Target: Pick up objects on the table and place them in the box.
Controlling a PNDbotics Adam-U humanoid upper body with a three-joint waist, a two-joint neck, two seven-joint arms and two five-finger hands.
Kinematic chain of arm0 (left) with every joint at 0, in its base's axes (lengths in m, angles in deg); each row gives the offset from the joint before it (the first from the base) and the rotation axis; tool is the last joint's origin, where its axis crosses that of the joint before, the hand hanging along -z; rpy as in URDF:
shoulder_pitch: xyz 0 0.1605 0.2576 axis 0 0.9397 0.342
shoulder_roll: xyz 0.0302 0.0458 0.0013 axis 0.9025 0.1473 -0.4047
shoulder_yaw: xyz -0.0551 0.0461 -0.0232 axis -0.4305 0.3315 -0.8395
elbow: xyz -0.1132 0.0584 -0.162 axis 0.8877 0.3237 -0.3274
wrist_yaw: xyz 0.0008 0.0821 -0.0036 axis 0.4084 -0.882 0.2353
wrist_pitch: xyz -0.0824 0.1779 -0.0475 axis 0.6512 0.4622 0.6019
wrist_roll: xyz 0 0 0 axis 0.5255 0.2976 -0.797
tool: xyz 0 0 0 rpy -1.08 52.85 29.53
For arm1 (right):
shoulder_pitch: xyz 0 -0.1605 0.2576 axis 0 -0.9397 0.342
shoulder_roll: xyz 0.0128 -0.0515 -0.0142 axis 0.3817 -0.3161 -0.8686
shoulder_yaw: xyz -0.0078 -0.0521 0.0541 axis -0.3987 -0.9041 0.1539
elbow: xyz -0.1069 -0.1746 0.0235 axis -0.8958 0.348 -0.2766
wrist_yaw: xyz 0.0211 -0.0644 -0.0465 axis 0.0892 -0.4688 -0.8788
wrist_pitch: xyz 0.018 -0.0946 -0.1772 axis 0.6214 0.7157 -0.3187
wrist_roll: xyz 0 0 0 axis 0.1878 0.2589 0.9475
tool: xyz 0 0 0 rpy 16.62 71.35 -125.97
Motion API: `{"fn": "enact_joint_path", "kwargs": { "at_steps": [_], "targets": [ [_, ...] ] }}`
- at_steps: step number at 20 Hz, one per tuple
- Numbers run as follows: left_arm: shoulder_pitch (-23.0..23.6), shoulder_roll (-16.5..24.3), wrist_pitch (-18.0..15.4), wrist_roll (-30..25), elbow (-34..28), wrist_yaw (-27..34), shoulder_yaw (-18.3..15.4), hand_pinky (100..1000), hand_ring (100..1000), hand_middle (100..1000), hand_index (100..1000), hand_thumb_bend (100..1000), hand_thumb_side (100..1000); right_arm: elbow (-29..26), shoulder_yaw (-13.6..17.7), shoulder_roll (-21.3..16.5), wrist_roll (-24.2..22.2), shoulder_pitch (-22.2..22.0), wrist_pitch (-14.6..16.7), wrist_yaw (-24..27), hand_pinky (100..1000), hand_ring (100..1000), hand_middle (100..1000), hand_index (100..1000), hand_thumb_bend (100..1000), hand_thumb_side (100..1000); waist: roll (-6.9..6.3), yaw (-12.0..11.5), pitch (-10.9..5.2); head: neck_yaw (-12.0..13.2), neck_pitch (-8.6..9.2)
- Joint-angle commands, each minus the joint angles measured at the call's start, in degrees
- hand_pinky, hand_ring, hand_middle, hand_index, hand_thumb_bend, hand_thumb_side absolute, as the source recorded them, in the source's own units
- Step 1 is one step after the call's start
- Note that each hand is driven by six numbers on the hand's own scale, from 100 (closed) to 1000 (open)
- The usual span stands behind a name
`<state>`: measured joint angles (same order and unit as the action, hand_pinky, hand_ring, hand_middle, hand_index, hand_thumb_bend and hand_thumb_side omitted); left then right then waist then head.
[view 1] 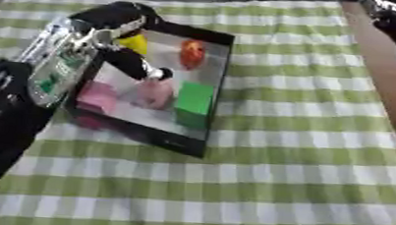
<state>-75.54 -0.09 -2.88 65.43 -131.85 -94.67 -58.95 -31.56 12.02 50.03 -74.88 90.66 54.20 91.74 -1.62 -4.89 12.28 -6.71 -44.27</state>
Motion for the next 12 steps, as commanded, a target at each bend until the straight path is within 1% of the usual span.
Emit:
{"fn": "enact_joint_path", "kwargs": {
  "at_steps": [1, 4, 6, 7, 9, 12],
  "targets": [
    [2.3, 2.7, 5.1, 6.8, -6.7, 8.2, -5.9, 785, 744, 734, 803, 375, 491, -1.1, 1.1, -1.4, 0.6, 0.2, 0.2, 0.3, 942, 782, 686, 751, 206, 391, 0.87, -0.3, -1.64, -0.8, 0.16],
    [6.7, 3.0, 7.9, 15.6, -10.7, 17.2, -11.2, 770, 717, 709, 787, 346, 491, -1.2, 1.4, -1.4, 0.9, -0.1, 0.3, 0.4, 942, 782, 686, 751, 207, 390, 1.13, -0.8, -1.65, -1.5, 0.16],
    [9.5, 3.6, 8.3, 21.6, -12.8, 22.5, -13.9, 766, 710, 704, 784, 345, 494, -1.2, 1.5, -1.4, 1.1, -0.2, 0.3, 0.4, 942, 782, 686, 751, 208, 390, 1.30, -0.9, -1.65, -1.9, 0.16],
    [10.5, 3.9, 8.2, 24.1, -13.5, 24.6, -14.6, 763, 706, 701, 782, 348, 499, -1.3, 1.6, -1.4, 1.1, -0.3, 0.3, 0.4, 942, 782, 686, 751, 208, 389, 1.36, -1.0, -1.64, -2.0, 0.16],
    [13.8, 4.2, 6.7, 30.3, -15.4, 29.3, -17.4, 760, 702, 699, 781, 350, 499, -1.3, 1.8, -1.2, 1.4, -0.5, 0.4, 0.5, 942, 781, 685, 751, 208, 388, 1.59, -1.2, -1.60, -2.5, 0.16],
    [18.2, 4.3, 2.9, 38.5, -17.3, 35.8, -20.3, 754, 693, 692, 774, 350, 497, -1.1, 1.9, -1.0, 1.8, -0.5, 0.4, 0.5, 941, 780, 683, 749, 210, 387, 1.87, -1.5, -1.53, -3.0, 0.16]
  ]
}}
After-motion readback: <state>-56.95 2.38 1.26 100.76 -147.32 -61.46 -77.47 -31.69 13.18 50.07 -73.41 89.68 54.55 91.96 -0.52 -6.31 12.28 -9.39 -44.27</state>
